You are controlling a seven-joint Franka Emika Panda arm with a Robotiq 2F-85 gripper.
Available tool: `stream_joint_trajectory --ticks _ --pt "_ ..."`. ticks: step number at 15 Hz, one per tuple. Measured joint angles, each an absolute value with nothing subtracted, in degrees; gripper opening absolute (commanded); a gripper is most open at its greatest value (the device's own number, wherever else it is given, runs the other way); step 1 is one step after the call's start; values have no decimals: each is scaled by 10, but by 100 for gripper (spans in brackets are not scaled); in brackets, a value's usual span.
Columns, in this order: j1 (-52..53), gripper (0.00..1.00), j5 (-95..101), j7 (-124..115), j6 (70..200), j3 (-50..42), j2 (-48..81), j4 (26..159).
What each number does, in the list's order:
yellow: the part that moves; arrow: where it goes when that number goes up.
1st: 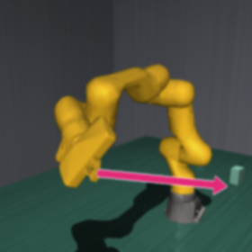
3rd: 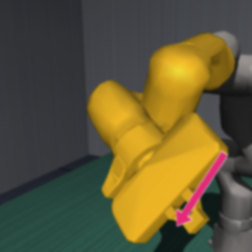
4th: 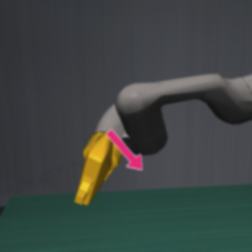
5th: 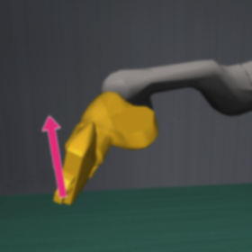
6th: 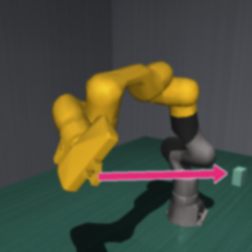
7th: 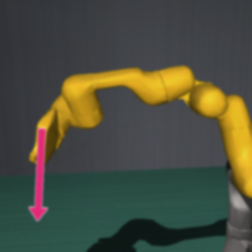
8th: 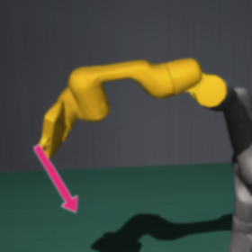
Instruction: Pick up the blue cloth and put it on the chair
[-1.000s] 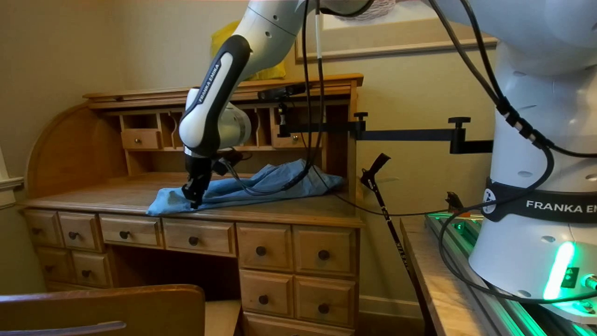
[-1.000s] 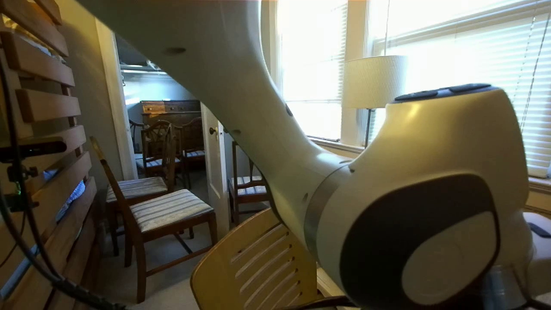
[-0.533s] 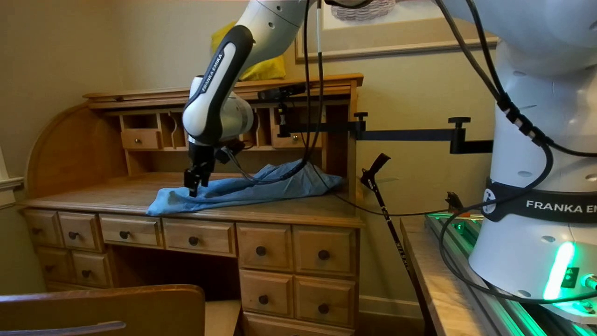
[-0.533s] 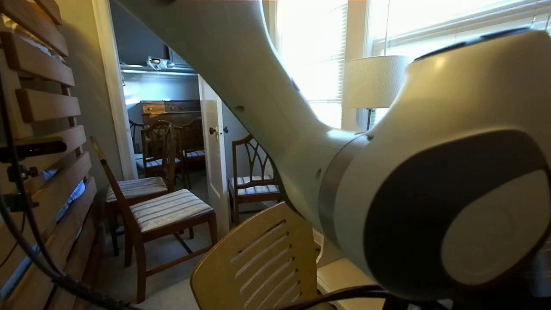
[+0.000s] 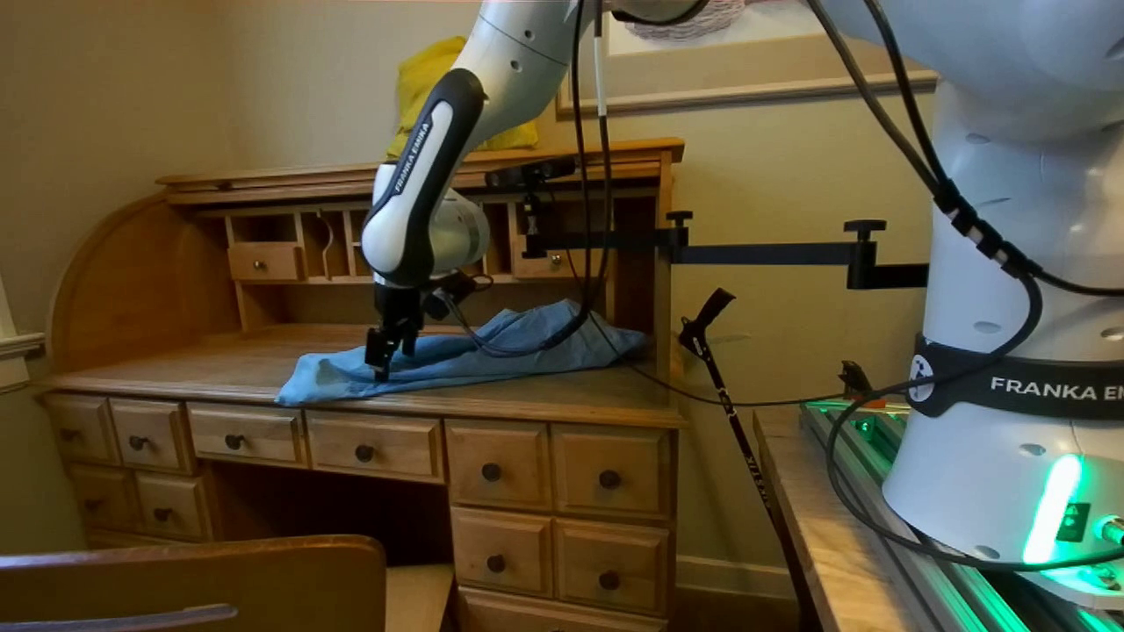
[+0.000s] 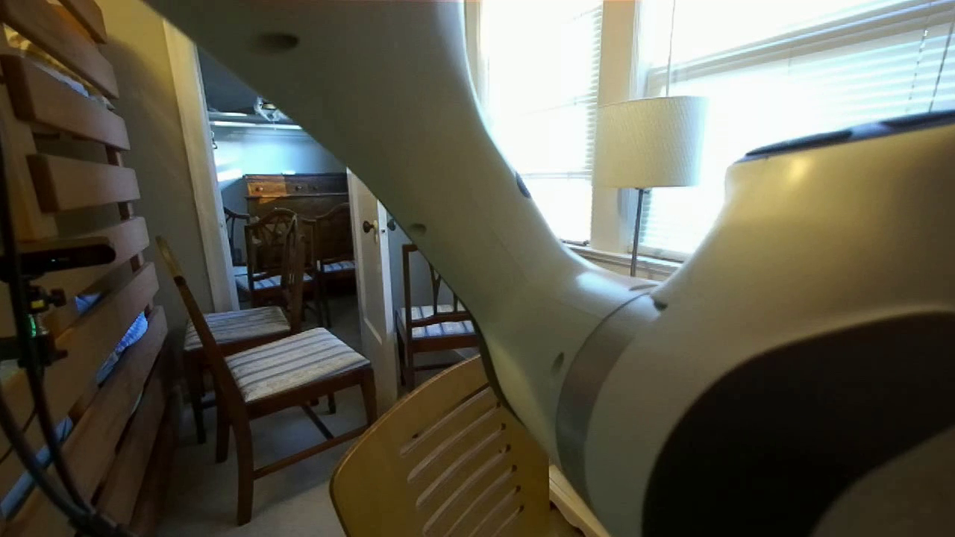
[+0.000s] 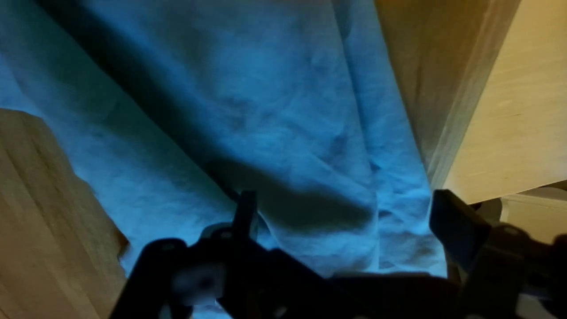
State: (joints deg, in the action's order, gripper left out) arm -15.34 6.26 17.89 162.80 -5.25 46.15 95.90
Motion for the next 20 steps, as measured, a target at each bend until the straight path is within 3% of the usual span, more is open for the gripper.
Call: stream_joint_trajectory --ticks 1,3,12,20 --pt "-154 74 63 179 1628 -53 464 959" --pt "-156 69 63 179 1628 -53 470 959" --pt "-158 3 63 179 1627 -43 477 959" --pt "-202 1 57 209 1619 29 472 959"
